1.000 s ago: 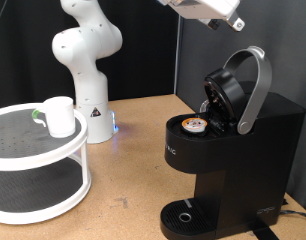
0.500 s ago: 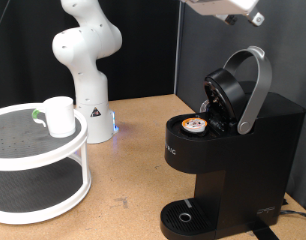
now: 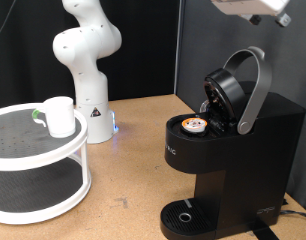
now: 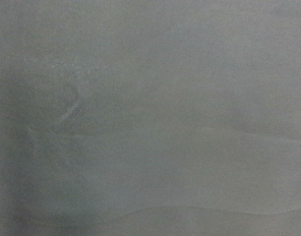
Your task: Make a cup of coffee with the keurig machine
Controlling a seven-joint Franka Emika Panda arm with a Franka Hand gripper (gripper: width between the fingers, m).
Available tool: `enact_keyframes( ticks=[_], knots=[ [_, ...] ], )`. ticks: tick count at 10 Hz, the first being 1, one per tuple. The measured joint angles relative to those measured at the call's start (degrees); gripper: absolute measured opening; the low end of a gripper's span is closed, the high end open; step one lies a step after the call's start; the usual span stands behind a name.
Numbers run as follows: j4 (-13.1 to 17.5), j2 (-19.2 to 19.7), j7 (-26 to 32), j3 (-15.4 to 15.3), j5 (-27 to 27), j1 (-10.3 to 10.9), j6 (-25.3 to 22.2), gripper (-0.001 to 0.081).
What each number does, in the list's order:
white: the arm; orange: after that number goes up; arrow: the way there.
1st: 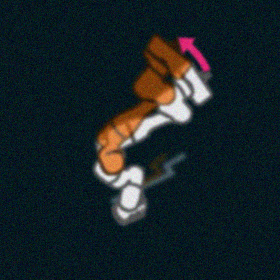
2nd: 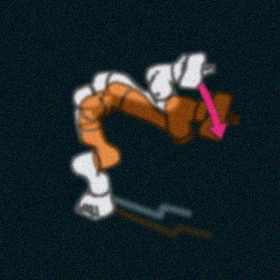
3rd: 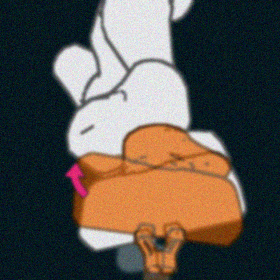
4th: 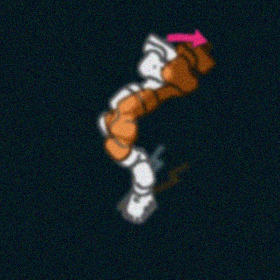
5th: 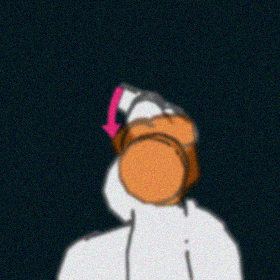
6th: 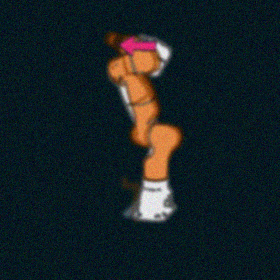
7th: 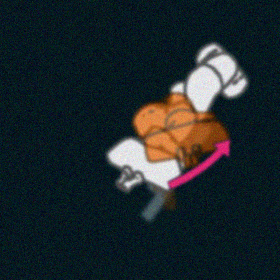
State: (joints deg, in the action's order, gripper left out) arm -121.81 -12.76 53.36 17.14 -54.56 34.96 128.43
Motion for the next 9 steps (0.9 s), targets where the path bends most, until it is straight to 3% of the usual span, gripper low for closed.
enact_keyframes(
  ticks=[4,6,7,8,9],
  knots=[
    [1.2,2.8,-1.6,-3.5,0.3,0.6,3.3,0.0800],
    [1.2,3.5,-3.0,-4.6,5.1,0.6,4.5,0.0786],
    [1.2,3.8,-4.0,-4.9,7.5,0.6,4.7,0.0614],
    [1.1,4.0,-4.3,-4.9,8.5,0.6,4.7,0.0614],
    [1.0,4.0,-4.3,-4.9,9.1,0.5,4.7,0.0430]
  ],
)
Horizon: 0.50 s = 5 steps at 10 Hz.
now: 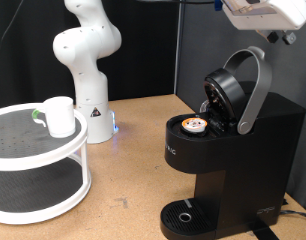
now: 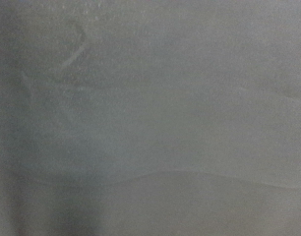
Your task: Make a cup of coffee with the keurig machine
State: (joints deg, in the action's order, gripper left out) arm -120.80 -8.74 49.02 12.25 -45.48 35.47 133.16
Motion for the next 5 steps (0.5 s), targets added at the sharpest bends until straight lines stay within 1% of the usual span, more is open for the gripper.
enact_keyframes(
  ticks=[1,2,3,4,5],
  knots=[
    [-0.1,0.0,0.0,0.0,0.7,-0.2,0.0,0.0293],
    [-0.2,0.0,0.0,0.0,1.9,-0.5,0.3,0.0293],
    [-0.4,-0.1,0.1,0.1,3.0,-0.8,0.4,0.0111],
    [-0.7,-0.2,0.1,0.4,3.7,-1.1,0.4,0.0111],
    [-1.0,-0.2,0.2,0.7,4.2,-1.4,0.3,0.0031]
  ],
)
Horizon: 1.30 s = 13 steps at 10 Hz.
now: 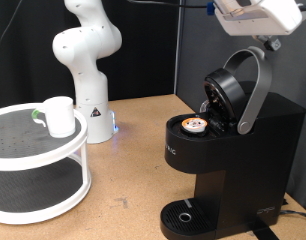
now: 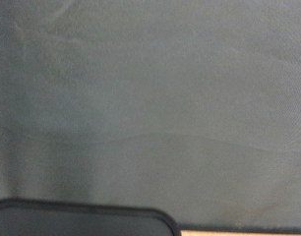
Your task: Make a cup of coffee with the keurig machine
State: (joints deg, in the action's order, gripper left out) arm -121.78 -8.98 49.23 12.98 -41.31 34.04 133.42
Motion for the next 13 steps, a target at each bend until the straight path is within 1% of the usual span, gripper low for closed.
enact_keyframes(
  ticks=[1,4,7,10,13],
  knots=[
    [-0.3,0.0,0.1,0.2,0.3,-0.4,-0.2,0.0008],
    [-0.9,-0.3,1.2,1.3,0.5,-1.2,-1.7,0.0002],
    [-1.6,-1.7,3.5,3.0,0.2,-1.9,-3.7,0.0000],
    [-3.7,-4.2,6.6,5.4,0.3,-3.3,-6.4,0.0000],
    [-6.0,-6.2,7.9,7.1,1.5,-5.3,-7.6,0.0000]
  ],
)
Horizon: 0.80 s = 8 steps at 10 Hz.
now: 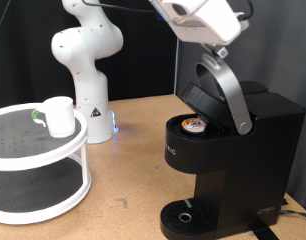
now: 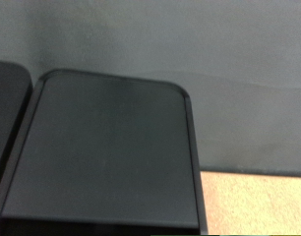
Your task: Make a cup of coffee with the keurig machine
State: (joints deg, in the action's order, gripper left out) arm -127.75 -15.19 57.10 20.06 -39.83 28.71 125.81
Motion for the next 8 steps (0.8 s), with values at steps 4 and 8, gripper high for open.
enact_keyframes(
  ticks=[4,8],
  knots=[
    [-1.9,-0.4,-0.2,0.5,4.0,-1.8,1.1,0.0000],
    [-3.1,-0.2,0.1,0.6,5.9,-2.5,2.2,0.0000]
  ],
)
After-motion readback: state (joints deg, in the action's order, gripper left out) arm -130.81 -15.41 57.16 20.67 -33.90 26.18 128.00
